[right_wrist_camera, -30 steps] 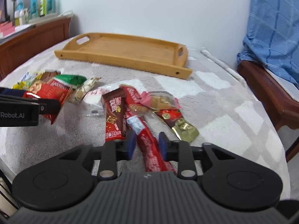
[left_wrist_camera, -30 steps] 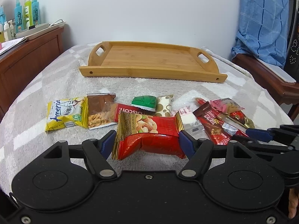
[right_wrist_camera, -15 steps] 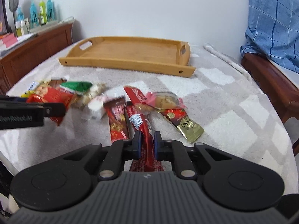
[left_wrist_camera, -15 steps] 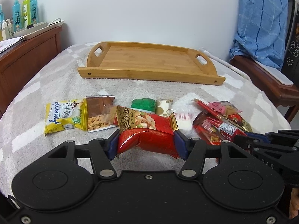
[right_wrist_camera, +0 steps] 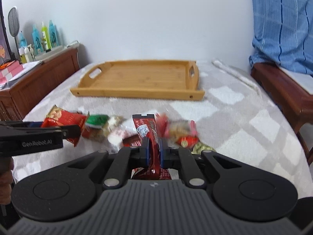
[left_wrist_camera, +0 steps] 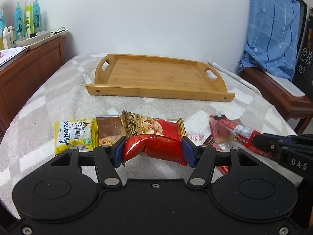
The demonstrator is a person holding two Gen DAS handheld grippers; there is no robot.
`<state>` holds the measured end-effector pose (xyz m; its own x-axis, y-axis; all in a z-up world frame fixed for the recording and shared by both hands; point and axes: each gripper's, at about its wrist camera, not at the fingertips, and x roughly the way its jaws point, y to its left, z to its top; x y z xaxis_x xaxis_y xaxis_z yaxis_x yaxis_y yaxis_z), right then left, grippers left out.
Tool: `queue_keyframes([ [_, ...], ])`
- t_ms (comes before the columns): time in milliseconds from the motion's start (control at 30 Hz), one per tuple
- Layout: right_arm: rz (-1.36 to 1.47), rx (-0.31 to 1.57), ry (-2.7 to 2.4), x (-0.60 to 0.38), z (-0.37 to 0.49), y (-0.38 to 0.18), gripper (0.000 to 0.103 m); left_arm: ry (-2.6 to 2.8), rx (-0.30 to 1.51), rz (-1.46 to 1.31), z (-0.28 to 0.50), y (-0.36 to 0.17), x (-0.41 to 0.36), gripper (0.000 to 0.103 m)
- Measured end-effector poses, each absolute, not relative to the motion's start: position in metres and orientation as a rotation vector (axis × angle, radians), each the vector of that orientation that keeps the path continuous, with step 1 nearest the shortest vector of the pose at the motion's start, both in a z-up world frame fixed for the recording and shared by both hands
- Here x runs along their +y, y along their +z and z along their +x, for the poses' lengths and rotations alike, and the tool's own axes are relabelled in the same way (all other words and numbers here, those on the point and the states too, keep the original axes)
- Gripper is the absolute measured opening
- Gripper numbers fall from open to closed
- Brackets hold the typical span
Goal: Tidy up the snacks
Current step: 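Carry the cashew pack with the left tool while the right tool carries the bar to the tray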
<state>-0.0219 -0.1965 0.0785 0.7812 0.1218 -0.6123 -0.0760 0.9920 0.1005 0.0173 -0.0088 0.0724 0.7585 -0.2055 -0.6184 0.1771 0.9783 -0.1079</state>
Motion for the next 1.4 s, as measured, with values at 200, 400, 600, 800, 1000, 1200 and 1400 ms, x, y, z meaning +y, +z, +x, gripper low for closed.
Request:
queue_keyframes([
  [200,0.134,0.627,0.097,-0.203,-0.007,0.105,0.012,-0.22,0.668,-0.054,0.028,0.086,-0.007,0.056],
  [400,0.213,0.574,0.086,-0.212,0.023,0.121,0.012,-0.23,0.648,-0.062,0.056,0.104,-0.011,0.056],
  [600,0.333,0.568,0.054,-0.225,0.066,0.125,0.012,-0.237,0.638,-0.089,0.092,0.124,-0.019,0.056],
  [800,0.43,0.574,0.055,-0.237,0.106,0.13,0.012,-0.247,0.638,-0.118,0.137,0.14,-0.029,0.056],
  [1000,0.493,0.598,0.04,-0.247,0.148,0.13,0.012,-0.251,0.636,-0.15,0.187,0.143,-0.043,0.056],
  [1200,0.554,0.641,0.015,-0.256,0.194,0.114,0.012,-0.234,0.661,-0.155,0.234,0.124,-0.054,0.056],
  [1400,0.531,0.692,-0.024,-0.255,0.229,0.086,0.012,-0.228,0.684,-0.134,0.263,0.094,-0.059,0.056],
])
